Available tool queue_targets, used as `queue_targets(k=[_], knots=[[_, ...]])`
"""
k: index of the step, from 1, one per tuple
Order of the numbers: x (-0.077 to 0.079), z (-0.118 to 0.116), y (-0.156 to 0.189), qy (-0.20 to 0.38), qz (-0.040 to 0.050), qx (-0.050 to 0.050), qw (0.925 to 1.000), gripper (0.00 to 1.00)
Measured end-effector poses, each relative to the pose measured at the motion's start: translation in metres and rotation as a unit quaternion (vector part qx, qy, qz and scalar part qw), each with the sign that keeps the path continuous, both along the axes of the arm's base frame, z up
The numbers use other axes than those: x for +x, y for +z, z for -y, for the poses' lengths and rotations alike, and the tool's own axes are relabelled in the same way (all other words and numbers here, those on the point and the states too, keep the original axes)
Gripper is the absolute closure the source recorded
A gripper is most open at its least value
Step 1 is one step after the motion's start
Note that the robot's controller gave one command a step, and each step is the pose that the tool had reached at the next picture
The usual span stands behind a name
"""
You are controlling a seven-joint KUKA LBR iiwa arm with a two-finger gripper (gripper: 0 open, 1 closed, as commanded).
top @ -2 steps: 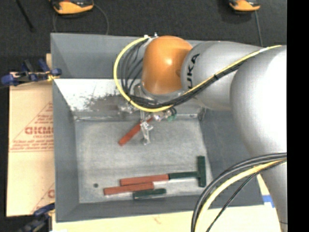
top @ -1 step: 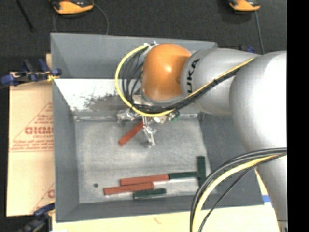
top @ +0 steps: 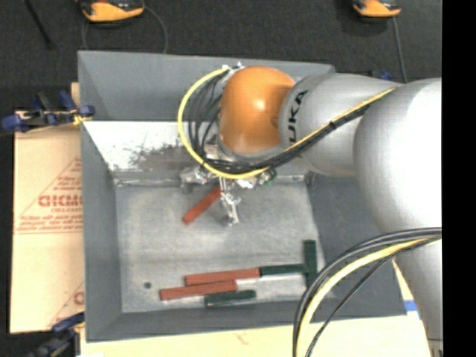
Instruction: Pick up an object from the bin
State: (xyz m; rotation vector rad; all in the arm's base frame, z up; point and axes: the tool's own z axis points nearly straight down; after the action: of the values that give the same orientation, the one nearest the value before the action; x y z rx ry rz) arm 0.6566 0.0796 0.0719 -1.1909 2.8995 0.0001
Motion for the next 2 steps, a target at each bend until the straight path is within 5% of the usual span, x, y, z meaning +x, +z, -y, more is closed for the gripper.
queue_targets(k=[1, 2], knots=[[0.0, 0.0, 0.0, -0.001, 0.0002, 0.001, 1.0, 1.0], [0.003, 0.0, 0.028, -0.002, 0.0009, 0.0, 1.0, 1.0]])
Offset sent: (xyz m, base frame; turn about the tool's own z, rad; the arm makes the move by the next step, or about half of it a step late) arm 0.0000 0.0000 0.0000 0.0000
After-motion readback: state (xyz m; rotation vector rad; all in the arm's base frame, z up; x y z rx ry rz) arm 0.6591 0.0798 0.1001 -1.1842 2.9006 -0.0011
